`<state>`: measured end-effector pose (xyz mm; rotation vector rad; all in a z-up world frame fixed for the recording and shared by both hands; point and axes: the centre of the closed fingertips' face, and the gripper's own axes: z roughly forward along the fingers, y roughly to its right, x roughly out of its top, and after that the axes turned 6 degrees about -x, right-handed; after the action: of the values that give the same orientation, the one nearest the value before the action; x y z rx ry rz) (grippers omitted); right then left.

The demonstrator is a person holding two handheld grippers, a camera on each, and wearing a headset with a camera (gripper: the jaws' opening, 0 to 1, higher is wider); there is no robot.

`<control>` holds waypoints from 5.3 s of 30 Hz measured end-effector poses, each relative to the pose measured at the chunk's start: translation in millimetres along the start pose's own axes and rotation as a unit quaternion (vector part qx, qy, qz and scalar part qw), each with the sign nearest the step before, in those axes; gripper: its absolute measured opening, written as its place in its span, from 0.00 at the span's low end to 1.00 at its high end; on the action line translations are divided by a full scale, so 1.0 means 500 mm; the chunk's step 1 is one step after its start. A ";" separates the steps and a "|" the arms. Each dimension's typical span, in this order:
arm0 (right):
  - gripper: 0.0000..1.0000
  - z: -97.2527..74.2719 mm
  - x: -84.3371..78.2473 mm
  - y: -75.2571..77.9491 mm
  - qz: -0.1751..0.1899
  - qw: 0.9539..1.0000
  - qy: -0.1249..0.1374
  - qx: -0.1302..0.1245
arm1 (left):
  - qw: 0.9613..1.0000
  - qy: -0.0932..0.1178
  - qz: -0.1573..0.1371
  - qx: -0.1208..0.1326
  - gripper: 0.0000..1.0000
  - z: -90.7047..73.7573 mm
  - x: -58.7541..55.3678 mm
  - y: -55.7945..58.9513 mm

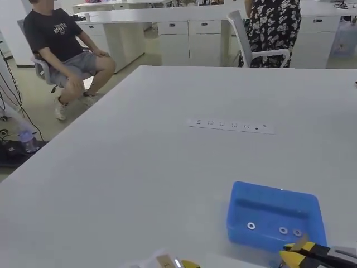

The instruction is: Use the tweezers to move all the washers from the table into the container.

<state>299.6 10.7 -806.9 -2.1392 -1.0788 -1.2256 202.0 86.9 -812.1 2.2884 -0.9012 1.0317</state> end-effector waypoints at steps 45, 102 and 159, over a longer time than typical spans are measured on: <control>0.04 -0.021 -0.024 -0.028 0.009 1.000 -0.024 0.018 | 1.000 -0.006 0.003 -0.002 0.62 0.001 -0.005 0.002; 0.03 -0.030 0.205 0.050 0.002 0.996 0.087 -0.001 | 1.000 -0.005 0.000 0.001 0.62 0.000 -0.003 -0.001; 0.03 0.100 0.067 0.078 0.000 0.999 -0.018 0.026 | 1.000 -0.018 -0.013 -0.001 0.59 0.001 -0.014 -0.002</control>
<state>366.8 36.1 -803.2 -2.1286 -1.1150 -1.1502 199.6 89.9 -818.2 2.3176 -0.8832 0.9815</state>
